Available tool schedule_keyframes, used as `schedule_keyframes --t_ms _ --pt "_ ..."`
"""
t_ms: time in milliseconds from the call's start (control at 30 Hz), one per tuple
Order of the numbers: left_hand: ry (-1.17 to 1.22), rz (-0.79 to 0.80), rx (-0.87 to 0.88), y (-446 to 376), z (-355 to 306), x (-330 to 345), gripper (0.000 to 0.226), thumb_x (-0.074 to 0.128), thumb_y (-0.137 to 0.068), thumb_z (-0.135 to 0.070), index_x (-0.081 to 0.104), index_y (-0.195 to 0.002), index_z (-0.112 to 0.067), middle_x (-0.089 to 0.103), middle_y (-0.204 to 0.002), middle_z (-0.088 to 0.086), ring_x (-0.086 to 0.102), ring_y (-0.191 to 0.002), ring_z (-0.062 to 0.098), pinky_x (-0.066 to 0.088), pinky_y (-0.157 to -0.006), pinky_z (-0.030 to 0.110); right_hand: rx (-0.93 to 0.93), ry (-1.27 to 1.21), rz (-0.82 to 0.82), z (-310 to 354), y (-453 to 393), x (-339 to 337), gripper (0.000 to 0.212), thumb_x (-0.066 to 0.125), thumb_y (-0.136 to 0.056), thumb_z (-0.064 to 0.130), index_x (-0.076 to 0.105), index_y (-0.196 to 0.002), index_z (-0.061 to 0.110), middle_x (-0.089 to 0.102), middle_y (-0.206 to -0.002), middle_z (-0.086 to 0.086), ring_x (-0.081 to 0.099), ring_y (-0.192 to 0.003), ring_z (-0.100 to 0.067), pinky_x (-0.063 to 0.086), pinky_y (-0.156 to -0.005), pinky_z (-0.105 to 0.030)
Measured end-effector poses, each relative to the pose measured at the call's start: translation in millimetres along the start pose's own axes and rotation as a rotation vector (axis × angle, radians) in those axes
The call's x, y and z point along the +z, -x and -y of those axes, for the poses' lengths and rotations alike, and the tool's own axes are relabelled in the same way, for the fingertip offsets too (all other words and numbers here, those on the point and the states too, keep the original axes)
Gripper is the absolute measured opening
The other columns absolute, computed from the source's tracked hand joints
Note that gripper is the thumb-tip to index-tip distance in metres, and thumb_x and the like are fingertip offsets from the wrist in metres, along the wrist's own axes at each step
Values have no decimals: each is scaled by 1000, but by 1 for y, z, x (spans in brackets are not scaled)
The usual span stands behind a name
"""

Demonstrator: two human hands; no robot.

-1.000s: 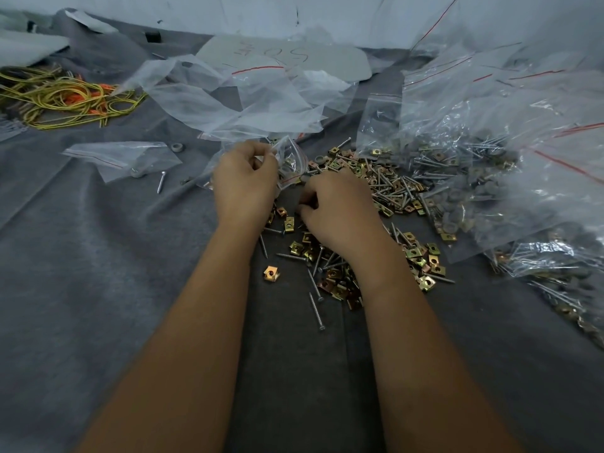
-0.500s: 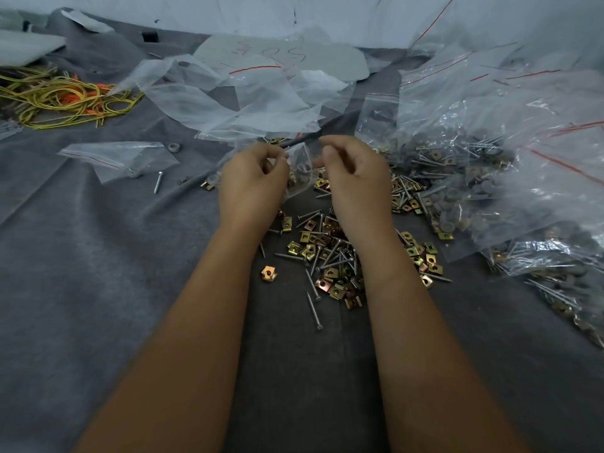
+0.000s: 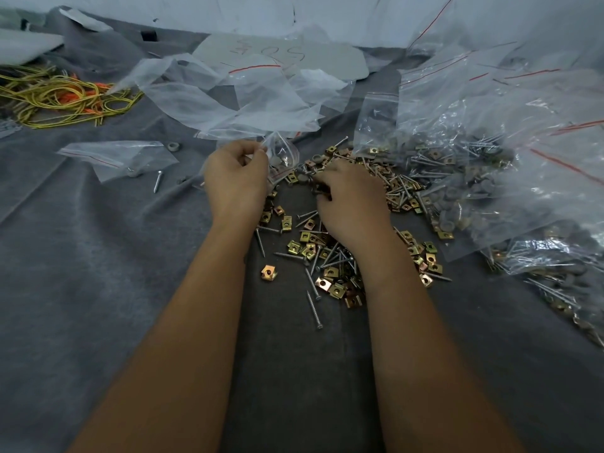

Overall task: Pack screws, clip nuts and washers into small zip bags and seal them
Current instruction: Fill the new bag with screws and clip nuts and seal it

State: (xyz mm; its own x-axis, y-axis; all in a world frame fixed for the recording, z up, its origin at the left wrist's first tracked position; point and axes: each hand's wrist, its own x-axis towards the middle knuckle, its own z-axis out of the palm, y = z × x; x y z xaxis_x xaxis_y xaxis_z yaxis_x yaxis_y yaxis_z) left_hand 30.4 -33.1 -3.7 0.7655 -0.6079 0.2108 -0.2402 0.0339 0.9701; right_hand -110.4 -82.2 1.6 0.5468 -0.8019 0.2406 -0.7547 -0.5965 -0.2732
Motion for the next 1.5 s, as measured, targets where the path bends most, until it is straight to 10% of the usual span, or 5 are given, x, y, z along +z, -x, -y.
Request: schedule_keyframes --t_ms 633,800,967,1200,1500 --pt "-210 87 88 3 2 3 12 57 -93 -22 67 -92 -29 55 -57 -9 46 -43 -1 37 -45 21 162 -755 -289 7 2 -12 20 73 -82 10 65 -86 27 64 -83 15 55 -73 10 41 -61 -3" --pt "-304 143 122 5 2 5 12 56 -92 -23 66 -92 -30 56 -57 -8 48 -47 1 38 -51 26 76 -670 -283 18 2 -5 14 68 -89 19 69 -101 26 61 -88 22 57 -85 7 43 -77 -10" --pt "-240 99 56 2 2 3 14 56 -92 -25 66 -88 -34 57 -59 -8 46 -42 2 39 -51 27 297 -621 -311 8 4 -9 23 49 -94 15 65 -92 30 61 -81 17 57 -73 -10 47 -95 -51" --pt "-184 70 31 2 2 2 12 57 -92 -24 68 -92 -30 57 -59 -8 43 -40 0 39 -52 28 175 15 -132 9 4 -5 25 47 -92 25 71 -89 18 65 -91 -2 53 -103 -27 33 -94 -40" --pt "-172 68 32 1 3 3 12 57 -92 -25 65 -88 -33 59 -62 -7 48 -46 0 43 -52 28 7 37 -129 15 3 8 26 60 -88 44 69 -102 24 65 -100 3 45 -112 -23 27 -93 -40"
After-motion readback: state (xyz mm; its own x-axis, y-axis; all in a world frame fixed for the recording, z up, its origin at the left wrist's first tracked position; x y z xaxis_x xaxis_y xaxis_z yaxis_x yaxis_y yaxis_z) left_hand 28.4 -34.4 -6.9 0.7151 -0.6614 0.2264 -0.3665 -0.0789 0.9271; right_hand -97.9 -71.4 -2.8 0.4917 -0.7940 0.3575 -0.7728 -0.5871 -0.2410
